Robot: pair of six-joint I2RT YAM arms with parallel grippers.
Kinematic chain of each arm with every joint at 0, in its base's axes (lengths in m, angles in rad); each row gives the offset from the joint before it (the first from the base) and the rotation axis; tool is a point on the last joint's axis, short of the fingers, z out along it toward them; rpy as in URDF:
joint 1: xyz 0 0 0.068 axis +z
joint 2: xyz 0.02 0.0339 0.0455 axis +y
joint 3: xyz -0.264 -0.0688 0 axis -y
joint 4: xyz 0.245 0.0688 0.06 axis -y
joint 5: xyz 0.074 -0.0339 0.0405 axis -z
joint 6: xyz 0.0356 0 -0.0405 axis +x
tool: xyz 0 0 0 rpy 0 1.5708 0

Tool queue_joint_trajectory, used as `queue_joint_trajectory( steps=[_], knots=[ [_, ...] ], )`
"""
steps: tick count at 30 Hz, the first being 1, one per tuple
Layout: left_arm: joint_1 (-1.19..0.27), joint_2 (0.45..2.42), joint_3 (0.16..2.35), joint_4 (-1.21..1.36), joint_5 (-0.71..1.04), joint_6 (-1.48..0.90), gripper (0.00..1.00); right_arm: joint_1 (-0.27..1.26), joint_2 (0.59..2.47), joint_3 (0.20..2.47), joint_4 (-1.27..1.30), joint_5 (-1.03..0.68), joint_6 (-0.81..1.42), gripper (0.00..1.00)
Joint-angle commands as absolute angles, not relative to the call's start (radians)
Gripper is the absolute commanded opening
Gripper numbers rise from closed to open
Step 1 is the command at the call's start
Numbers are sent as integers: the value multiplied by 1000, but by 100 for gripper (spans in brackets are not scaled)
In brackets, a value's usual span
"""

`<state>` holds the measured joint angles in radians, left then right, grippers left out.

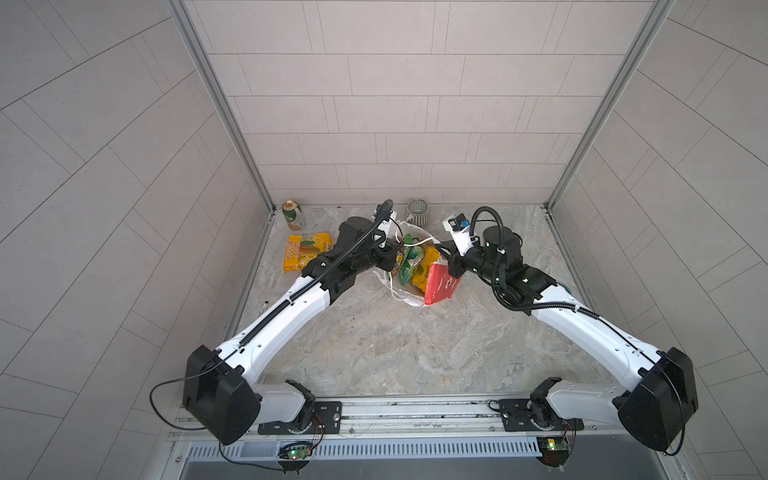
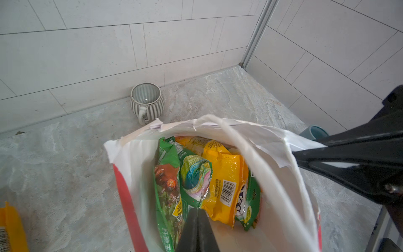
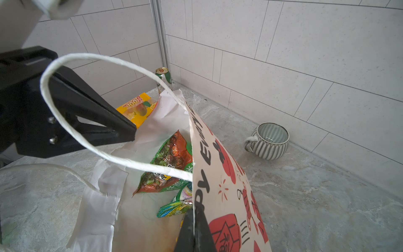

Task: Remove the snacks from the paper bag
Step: 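Lower the left gripper into the bag onto the green snack packet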

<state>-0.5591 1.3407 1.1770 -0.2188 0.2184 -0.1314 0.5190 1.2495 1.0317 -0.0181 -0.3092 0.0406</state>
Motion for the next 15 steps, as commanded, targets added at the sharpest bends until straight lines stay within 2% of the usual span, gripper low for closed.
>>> queue_joint_trajectory(
  steps=[1,7,8,9,12,14,15],
  knots=[
    [-569,1369,1189,-165,247,-142,6,528,1229,1041,32,-323,32,0],
    [-568,1422,1179,-189,176,-141,8,527,1227,1039,33,-321,33,0],
    [-568,1426,1180,-197,159,-137,10,526,1227,1040,34,-322,33,0],
    [-568,1432,1182,-204,152,-134,18,527,1227,1040,34,-321,33,0],
    [-568,1453,1204,-247,106,-131,22,527,1229,1038,38,-322,35,0],
    [-568,1467,1217,-269,85,-127,31,527,1230,1038,38,-320,34,0],
    [-568,1476,1227,-281,81,-123,32,527,1229,1039,36,-319,35,0]
  ],
)
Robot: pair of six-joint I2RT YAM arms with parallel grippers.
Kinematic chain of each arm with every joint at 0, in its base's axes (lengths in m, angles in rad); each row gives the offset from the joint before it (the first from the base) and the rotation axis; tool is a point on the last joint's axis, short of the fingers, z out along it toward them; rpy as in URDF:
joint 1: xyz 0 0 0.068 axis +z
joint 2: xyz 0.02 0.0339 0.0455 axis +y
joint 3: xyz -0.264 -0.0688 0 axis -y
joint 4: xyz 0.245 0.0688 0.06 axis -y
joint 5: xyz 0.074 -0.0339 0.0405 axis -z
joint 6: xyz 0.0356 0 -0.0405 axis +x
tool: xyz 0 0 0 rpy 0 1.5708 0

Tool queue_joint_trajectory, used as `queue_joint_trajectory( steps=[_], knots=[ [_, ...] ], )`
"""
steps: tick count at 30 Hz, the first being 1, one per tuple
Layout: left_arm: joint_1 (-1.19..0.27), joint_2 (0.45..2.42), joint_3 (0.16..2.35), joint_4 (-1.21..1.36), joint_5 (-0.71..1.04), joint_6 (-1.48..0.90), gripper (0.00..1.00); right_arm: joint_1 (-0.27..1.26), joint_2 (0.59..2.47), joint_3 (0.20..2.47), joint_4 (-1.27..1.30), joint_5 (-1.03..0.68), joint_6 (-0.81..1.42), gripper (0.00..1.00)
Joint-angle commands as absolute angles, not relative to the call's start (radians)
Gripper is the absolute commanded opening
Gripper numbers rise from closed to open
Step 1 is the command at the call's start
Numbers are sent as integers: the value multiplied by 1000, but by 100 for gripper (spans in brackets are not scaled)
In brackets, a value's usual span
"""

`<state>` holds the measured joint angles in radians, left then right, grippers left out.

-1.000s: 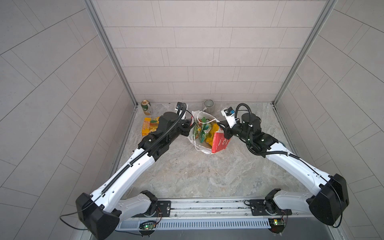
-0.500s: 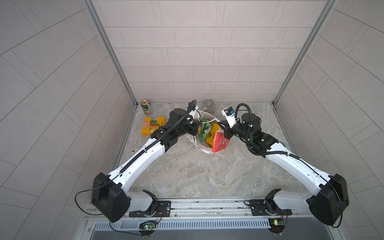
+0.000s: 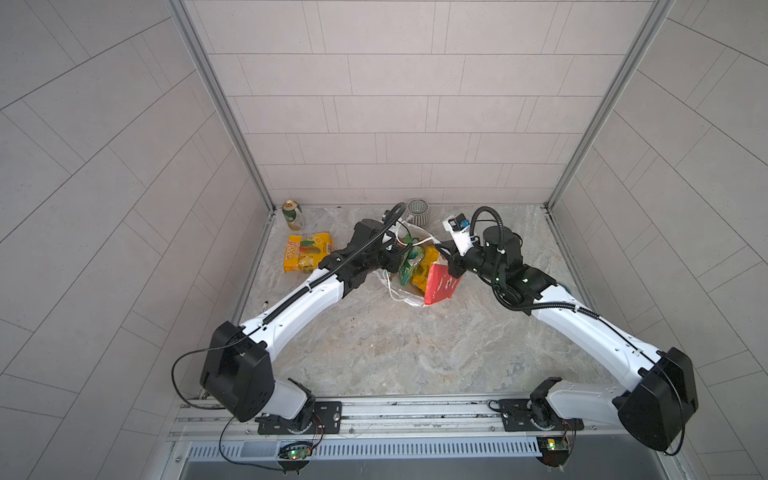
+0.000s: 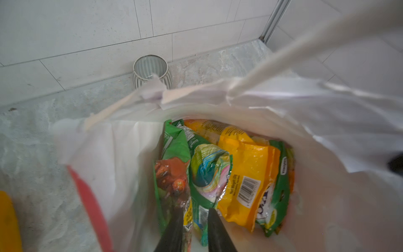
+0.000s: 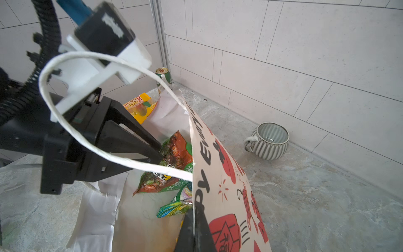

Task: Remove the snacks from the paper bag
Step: 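Lower the left gripper into the bag onto the green snack packet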

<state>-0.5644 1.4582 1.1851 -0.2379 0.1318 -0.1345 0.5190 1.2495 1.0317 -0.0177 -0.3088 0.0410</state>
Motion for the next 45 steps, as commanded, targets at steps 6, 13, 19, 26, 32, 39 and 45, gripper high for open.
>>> queue_joint_trajectory(
  steps=[6,13,19,26,32,39,45],
  knots=[
    [-568,1514,1249,-308,76,-116,39,527,1221,1036,36,-319,33,0],
    [-568,1540,1251,-297,80,-123,42,527,1220,1034,36,-321,33,0],
    [-569,1578,1251,-285,74,-128,42,527,1217,1033,38,-324,34,0],
    [-571,1591,1255,-282,83,-137,40,528,1216,1032,42,-324,34,0],
    [-575,1598,1257,-276,88,-142,29,527,1215,1030,45,-326,38,0],
    [-576,1570,1263,-281,90,-151,4,527,1216,1029,48,-322,38,0],
    [-578,1547,1263,-282,100,-152,0,527,1215,1027,45,-320,37,0]
  ],
)
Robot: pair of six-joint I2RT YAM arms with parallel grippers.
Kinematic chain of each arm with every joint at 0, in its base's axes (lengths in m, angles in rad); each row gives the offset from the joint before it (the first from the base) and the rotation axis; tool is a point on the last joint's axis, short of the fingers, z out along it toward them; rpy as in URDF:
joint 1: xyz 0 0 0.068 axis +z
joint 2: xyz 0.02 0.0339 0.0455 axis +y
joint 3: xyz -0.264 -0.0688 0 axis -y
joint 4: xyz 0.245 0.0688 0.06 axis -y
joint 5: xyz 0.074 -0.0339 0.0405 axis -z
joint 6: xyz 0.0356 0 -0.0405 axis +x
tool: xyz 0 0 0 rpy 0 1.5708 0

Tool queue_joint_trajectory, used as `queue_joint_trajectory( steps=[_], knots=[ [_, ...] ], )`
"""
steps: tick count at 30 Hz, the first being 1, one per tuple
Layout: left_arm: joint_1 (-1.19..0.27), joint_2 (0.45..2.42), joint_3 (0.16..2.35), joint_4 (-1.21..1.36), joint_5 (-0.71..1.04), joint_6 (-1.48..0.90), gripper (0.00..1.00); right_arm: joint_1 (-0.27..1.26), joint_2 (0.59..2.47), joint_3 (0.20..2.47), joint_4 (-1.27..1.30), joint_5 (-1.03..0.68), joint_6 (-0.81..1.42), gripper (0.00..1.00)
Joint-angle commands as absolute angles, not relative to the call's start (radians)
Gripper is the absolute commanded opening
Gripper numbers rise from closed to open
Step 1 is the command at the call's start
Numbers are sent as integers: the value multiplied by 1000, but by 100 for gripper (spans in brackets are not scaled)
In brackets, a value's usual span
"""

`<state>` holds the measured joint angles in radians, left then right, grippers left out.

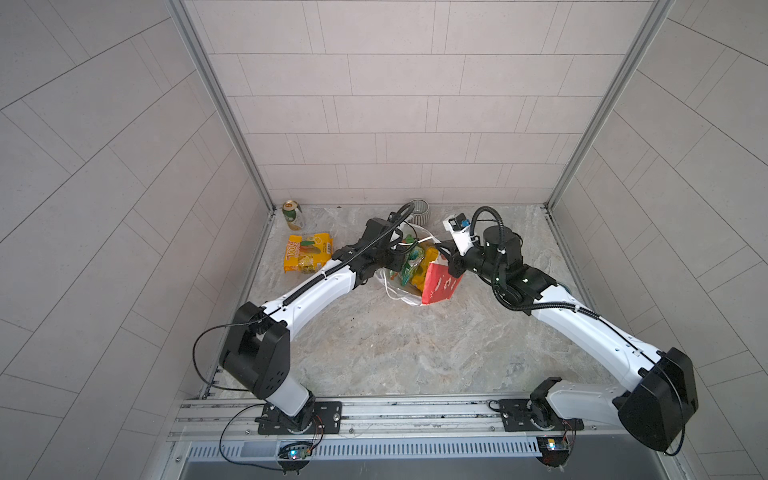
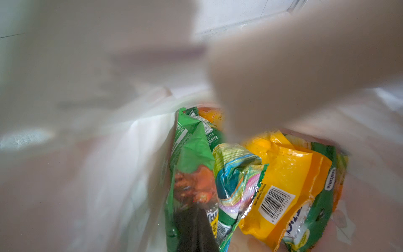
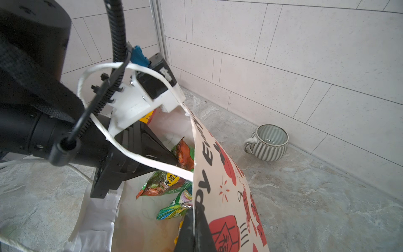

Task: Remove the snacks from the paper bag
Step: 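Lower the left gripper into the bag onto the green snack packet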

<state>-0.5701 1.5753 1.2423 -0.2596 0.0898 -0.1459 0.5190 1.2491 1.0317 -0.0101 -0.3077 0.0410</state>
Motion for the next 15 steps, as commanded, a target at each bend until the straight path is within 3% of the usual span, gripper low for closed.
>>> queue_joint_trajectory(
  steps=[1,15],
  knots=[
    [-577,1542,1265,-282,101,-155,0,527,1214,1028,44,-319,35,0],
    [-580,1465,1277,-306,93,-162,0,527,1213,1025,51,-314,37,0]
  ],
)
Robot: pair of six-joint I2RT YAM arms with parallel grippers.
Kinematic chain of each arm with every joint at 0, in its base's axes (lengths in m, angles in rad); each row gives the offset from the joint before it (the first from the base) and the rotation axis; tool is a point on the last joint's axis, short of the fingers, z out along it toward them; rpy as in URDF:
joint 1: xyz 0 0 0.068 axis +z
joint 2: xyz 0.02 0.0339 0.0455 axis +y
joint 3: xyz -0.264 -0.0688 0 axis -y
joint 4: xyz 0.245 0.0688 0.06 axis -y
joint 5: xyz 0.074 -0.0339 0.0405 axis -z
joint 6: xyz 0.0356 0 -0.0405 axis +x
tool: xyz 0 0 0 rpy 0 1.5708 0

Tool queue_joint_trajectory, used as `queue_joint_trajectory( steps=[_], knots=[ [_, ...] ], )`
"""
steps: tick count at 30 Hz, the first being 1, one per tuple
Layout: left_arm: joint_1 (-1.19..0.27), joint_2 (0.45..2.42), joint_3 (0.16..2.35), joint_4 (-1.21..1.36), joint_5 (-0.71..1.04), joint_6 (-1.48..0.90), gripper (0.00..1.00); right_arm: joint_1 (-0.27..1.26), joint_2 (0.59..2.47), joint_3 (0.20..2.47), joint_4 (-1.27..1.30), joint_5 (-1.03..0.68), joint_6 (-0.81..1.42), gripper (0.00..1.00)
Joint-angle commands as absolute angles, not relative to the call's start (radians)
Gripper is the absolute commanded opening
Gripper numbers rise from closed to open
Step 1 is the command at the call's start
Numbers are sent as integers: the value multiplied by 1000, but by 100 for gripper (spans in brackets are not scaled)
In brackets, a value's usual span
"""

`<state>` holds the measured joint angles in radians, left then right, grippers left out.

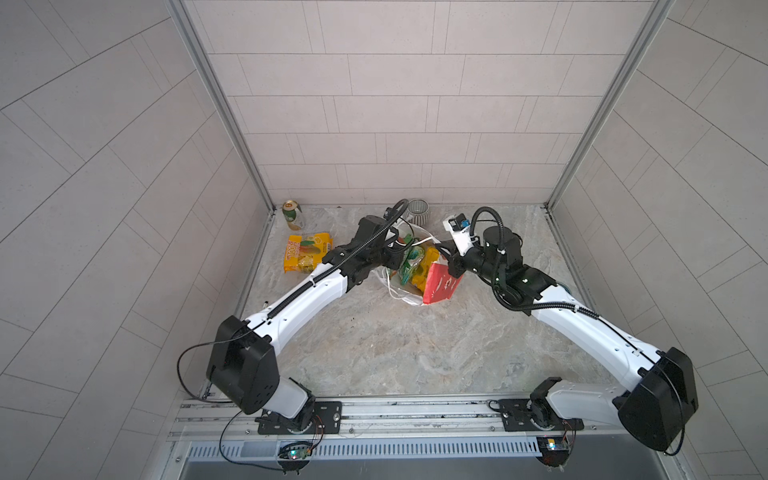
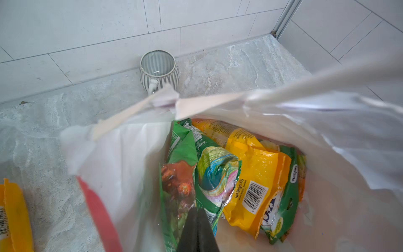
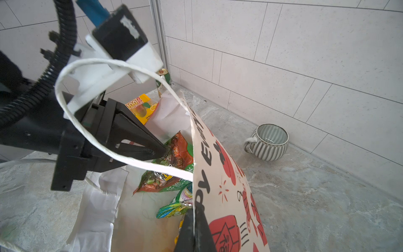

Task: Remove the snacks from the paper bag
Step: 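Lower the left gripper into the bag onto the green snack packet, then close the left gripper on the green snack packet inside the bag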

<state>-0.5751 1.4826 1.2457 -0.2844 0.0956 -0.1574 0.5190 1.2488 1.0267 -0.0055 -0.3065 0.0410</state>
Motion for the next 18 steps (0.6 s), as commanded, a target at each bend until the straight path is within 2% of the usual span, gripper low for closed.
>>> queue_joint_trajectory(
  steps=[1,3,5,6,7,10,17,18],
  knots=[
    [-581,1472,1280,-310,101,-161,0,527,1213,1024,51,-313,38,0],
    [-581,1481,1288,-316,93,-167,0,527,1213,1024,51,-316,37,0],
    [-583,1490,1290,-318,76,-168,26,527,1211,1025,51,-317,37,0],
    [-584,1496,1294,-320,69,-166,36,527,1211,1025,50,-316,37,0],
    [-584,1504,1300,-324,63,-164,42,527,1211,1025,51,-317,35,0],
    [-586,1528,1315,-337,47,-149,47,527,1211,1024,51,-318,38,0],
    [-599,1588,1349,-379,4,-138,49,526,1213,1022,56,-319,38,0],
    [-601,1595,1352,-382,-3,-139,52,528,1213,1020,57,-321,38,0]
  ],
)
